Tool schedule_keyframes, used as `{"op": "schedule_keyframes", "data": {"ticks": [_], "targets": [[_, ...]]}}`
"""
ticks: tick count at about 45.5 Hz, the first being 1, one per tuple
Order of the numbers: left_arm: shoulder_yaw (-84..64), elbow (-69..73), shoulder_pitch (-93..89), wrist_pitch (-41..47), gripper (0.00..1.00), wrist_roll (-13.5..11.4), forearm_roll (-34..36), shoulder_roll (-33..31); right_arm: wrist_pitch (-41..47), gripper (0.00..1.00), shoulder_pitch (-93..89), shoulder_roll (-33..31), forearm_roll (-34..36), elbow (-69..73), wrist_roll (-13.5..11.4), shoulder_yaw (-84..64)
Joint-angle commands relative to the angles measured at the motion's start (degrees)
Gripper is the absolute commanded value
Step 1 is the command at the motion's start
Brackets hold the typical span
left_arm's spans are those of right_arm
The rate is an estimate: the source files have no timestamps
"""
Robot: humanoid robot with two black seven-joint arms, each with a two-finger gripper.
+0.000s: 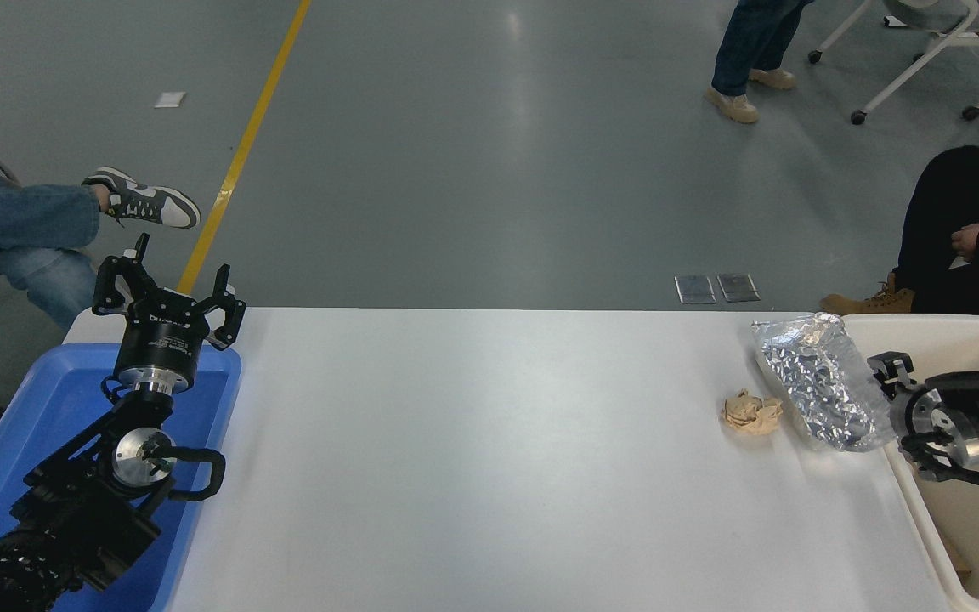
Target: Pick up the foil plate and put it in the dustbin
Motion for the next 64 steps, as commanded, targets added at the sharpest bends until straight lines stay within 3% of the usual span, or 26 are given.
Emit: {"op": "schedule_keyframes", "data": {"ticks": [1, 18, 24, 30, 36, 42, 52, 64], "targets": [[-0.03, 0.00, 0.00, 0.00, 0.99, 0.00, -0.01, 0.00, -3.28, 0.98, -4.27, 2.44, -0.62, -2.96, 0.18, 2.54], [-0.03, 0.00, 0.00, 0.00, 0.99, 0.00, -0.01, 0.00, -3.36, 0.97, -5.86, 3.76, -5.19, -3.76, 0.18, 2.54], [-0.03, 0.00, 0.00, 0.00, 0.99, 0.00, -0.01, 0.00, -3.63, 0.78, -6.12, 4.20, -5.19, -3.85, 0.18, 2.63], [-0.03, 0.00, 0.00, 0.00, 0.99, 0.00, -0.01, 0.00, -3.72, 0.44, -6.82, 4.64, -5.19, -3.93, 0.18, 3.60], [0.05, 0.00, 0.00, 0.00, 0.99, 0.00, -0.01, 0.00, -4.15, 0.35, -7.96, 4.73, -5.28, -3.85, 0.27, 6.49], [-0.03, 0.00, 0.00, 0.00, 0.99, 0.00, -0.01, 0.00, -4.68, 0.32, -8.85, 4.91, -5.28, -3.85, 0.36, 7.91], [-0.03, 0.00, 0.00, 0.00, 0.99, 0.00, -0.01, 0.00, -4.77, 0.08, -8.93, 4.91, -6.24, -3.93, 0.44, 7.91], [-0.03, 0.00, 0.00, 0.00, 0.99, 0.00, -0.01, 0.00, -6.00, 0.00, -9.02, 4.91, -6.51, -3.93, 0.36, 7.91]]}}
